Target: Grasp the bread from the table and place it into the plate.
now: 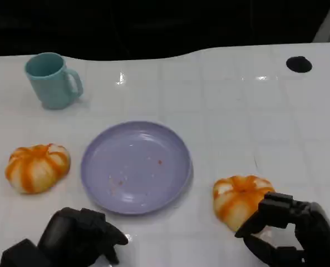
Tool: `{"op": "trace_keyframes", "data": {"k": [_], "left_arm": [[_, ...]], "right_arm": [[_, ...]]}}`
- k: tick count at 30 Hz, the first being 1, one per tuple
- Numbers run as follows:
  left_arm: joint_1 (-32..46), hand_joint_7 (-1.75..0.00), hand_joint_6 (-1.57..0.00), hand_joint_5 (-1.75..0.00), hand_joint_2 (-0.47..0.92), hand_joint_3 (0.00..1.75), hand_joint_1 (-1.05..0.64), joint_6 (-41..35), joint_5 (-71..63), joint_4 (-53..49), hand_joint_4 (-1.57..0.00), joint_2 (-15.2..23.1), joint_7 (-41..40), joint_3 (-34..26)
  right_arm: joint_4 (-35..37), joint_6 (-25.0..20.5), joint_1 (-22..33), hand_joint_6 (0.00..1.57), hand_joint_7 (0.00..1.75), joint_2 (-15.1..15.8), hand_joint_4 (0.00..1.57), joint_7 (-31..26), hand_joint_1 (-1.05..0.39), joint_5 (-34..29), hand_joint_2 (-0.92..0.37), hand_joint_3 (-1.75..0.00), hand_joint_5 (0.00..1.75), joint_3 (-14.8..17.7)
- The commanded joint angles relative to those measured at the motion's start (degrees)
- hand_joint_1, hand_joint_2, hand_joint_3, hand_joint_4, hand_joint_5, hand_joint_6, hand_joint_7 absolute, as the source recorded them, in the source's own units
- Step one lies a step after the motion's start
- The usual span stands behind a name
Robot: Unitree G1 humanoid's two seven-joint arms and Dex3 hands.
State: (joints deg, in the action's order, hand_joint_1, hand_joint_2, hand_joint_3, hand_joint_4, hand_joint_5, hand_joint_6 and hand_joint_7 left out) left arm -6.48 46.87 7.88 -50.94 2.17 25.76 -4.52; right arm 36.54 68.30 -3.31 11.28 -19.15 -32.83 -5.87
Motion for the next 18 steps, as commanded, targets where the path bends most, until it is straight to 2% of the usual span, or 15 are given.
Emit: {"op": "trace_keyframes", "data": {"k": [1,8,12,15,18], "left_arm": [[0.0,-0.43,-1.48,-1.09,0.92,0.12,-1.05,0.1,-0.2,-0.3,-1.27,0.8,-0.3,-0.3],[-0.1,-0.43,-1.48,-1.08,0.92,0.12,-1.05,0.2,-0.2,-0.2,-1.28,0.9,-0.3,-0.2],[0.0,-0.43,-1.47,-1.08,0.92,0.13,-1.05,0.3,-0.2,-0.1,-1.27,0.9,-0.3,-0.3],[0.0,-0.43,-1.47,-1.08,0.92,0.12,-1.05,-0.5,-0.3,0.2,-1.28,0.9,-0.6,-0.3],[0.1,-0.43,-1.47,-1.08,0.92,0.12,-1.05,-0.2,0.0,0.2,-1.28,0.9,-0.1,-0.3]], "right_arm": [[-0.3,0.2,-0.1,0.88,0.98,1.2,0.85,-0.4,-0.38,0.6,-0.51,-0.92,1.38,0.1],[-0.3,0.6,-0.3,0.88,0.98,1.4,0.85,-0.4,-0.36,0.7,-0.51,-0.92,1.38,0.2],[-0.7,1.0,-0.3,0.89,0.8,1.5,0.87,-0.4,-0.37,1.0,-0.61,-0.76,1.3,0.4],[-2.2,0.4,-0.5,0.88,0.71,1.9,0.86,-0.3,-0.36,0.7,-0.64,-0.7,1.29,0.7],[-5.9,-2.8,0.1,0.83,0.62,3.0,0.78,1.3,-0.38,0.5,-0.66,-0.63,1.2,0.9]]}}
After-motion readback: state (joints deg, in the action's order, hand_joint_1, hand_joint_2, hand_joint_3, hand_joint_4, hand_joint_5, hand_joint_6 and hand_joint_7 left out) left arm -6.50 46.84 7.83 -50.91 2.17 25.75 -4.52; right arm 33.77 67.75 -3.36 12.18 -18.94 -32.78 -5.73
